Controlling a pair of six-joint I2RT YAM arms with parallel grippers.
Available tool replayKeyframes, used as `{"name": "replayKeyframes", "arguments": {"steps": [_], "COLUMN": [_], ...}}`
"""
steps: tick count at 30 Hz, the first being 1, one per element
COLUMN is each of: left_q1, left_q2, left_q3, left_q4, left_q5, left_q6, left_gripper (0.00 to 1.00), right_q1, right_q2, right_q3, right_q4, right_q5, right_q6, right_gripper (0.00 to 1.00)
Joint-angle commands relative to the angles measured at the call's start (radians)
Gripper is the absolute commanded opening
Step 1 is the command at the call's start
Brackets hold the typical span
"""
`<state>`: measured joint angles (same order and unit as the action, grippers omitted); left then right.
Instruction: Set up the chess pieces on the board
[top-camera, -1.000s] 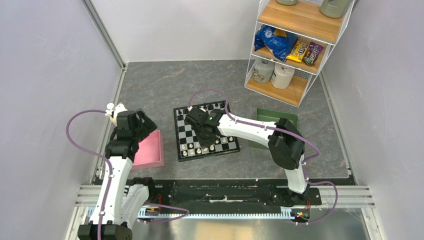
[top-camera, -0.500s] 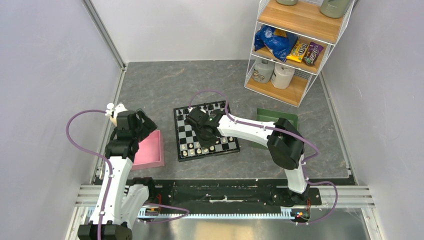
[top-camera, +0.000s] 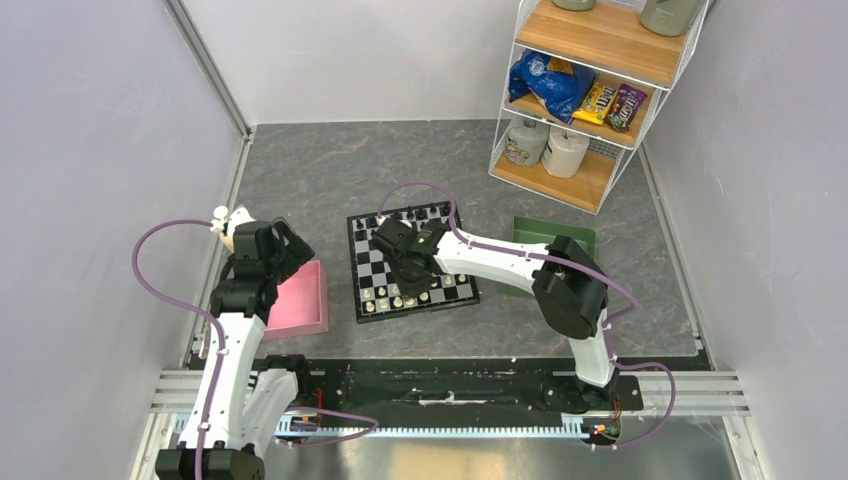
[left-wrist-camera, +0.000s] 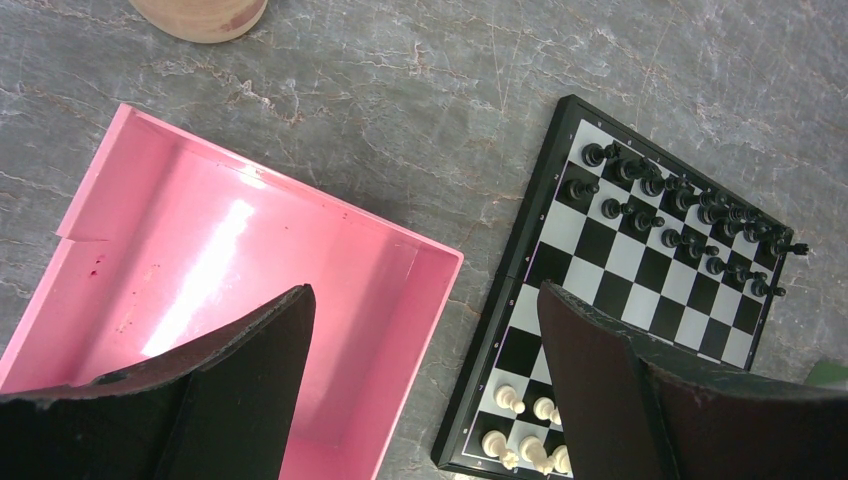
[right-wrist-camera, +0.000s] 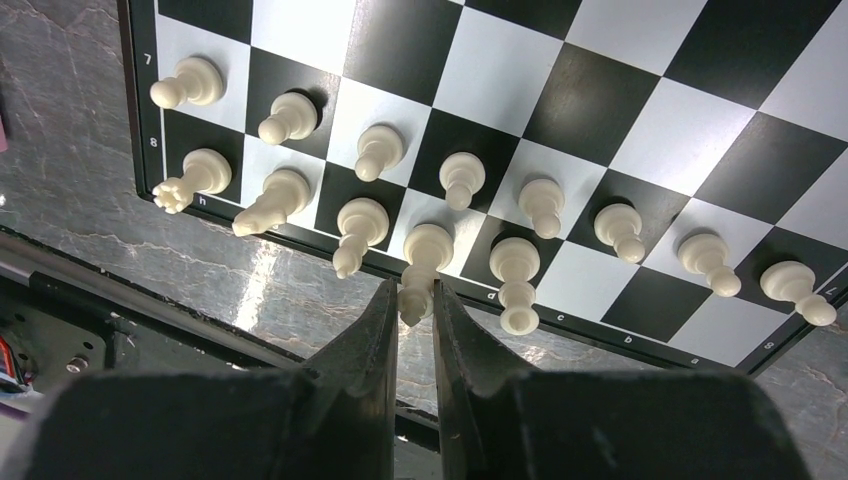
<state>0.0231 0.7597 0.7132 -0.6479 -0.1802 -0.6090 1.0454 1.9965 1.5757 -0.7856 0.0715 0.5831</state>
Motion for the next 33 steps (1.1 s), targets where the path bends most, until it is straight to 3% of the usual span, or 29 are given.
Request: {"name": "replayKeyframes", "arguments": {"steps": [1,20,33], "left_q1": [0.003,0.004,0.004], "left_q2": [0.004,-0.002,0.002], "left_q3": [0.002,0.001,0.003], "left_q4": [0.037,0.036,0.034], "left_q5": [-0.001,0.0,-0.002], "left_q6": [0.02,0.02,0.024], "left_gripper": [0.89,0.89,0.89], "right_q1": [0.005,0.005,-0.047], "right_q2": [0.006,-0.053,-0.374], "right_q3": [-0.012,0.004,-0.118], "right_q4": [0.017,0.012,-0.007], "right_q5": [0.002,0.022,0.336], "right_q6": [0.009,0.005,-0.004], "right_gripper": [0.22,0.44,0.79]}}
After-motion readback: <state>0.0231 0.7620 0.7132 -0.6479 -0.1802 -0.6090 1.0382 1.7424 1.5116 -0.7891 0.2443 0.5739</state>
